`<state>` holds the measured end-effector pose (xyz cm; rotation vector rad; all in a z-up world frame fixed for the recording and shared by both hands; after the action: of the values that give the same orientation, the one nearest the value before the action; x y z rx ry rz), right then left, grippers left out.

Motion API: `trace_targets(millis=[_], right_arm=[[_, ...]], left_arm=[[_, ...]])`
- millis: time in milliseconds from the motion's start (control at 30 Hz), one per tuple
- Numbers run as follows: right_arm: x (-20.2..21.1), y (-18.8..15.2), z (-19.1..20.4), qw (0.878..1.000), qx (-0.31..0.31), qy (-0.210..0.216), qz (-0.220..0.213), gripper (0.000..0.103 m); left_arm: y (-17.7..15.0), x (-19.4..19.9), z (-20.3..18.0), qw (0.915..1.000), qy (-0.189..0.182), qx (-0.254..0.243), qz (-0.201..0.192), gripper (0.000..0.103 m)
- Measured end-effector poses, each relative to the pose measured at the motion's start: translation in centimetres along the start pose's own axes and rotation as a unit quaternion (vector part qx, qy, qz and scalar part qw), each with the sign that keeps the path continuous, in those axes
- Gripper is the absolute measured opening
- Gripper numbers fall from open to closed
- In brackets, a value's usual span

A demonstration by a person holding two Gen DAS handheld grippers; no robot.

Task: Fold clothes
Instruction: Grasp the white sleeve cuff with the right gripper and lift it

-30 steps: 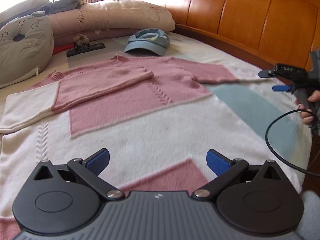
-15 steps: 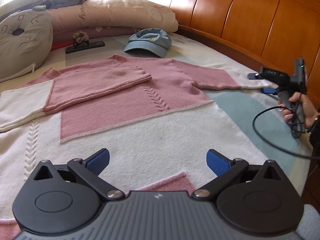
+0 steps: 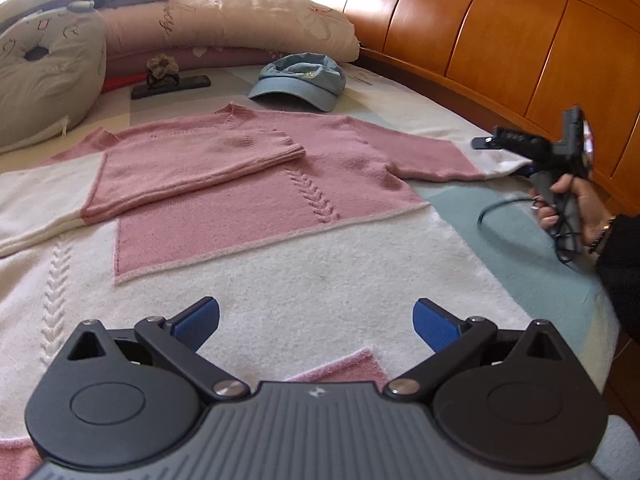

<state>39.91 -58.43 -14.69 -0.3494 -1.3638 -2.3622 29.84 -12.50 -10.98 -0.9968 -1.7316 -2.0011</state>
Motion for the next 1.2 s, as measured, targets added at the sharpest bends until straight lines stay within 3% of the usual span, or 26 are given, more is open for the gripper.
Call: trace_targets(millis=[200, 400, 700, 1000, 1200], right_arm=[[-0.7, 1.5, -1.4, 0.999, -0.019, 0.013, -0.028, 0.103], [1.1, 1.8, 1.0, 0.996, 0.008, 0.049, -0.078, 0.103], [1.6, 3.2, 4.9, 0.996, 0.028, 0.056, -0.069, 0.103], [1.9, 3.9, 9.8, 0.996, 0.053, 0.052, -0.047, 0.103], [1.0, 4.3, 13.0, 0.996, 0.06, 0.062, -0.037, 0.103]], left_arm=[[0.1, 1.0, 0.9, 0.9999, -0.002, 0.003, -0.014, 0.102], [0.2, 1.0, 1.9, 0.9997, -0.01, 0.014, -0.014, 0.102], [0.0, 3.0, 2.9, 0.9993, -0.02, -0.005, -0.031, 0.102], [-0.9, 4.9, 3.9, 0.9942, -0.024, -0.102, -0.027, 0.102], [-1.3, 5.3, 5.4, 0.9946, -0.014, -0.099, -0.029, 0.102]])
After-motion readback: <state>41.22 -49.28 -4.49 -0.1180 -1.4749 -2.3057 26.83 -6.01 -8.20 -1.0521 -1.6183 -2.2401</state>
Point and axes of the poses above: each gripper's, at about its wrist camera, not at the fingertips, and x roughly against the way its jaws point, z to its left, y to its top, the point moved 4 cm from there along -x, roughly the way its jaws point, and after that the axes turned 15 degrees about y, right-handed, at the moved point
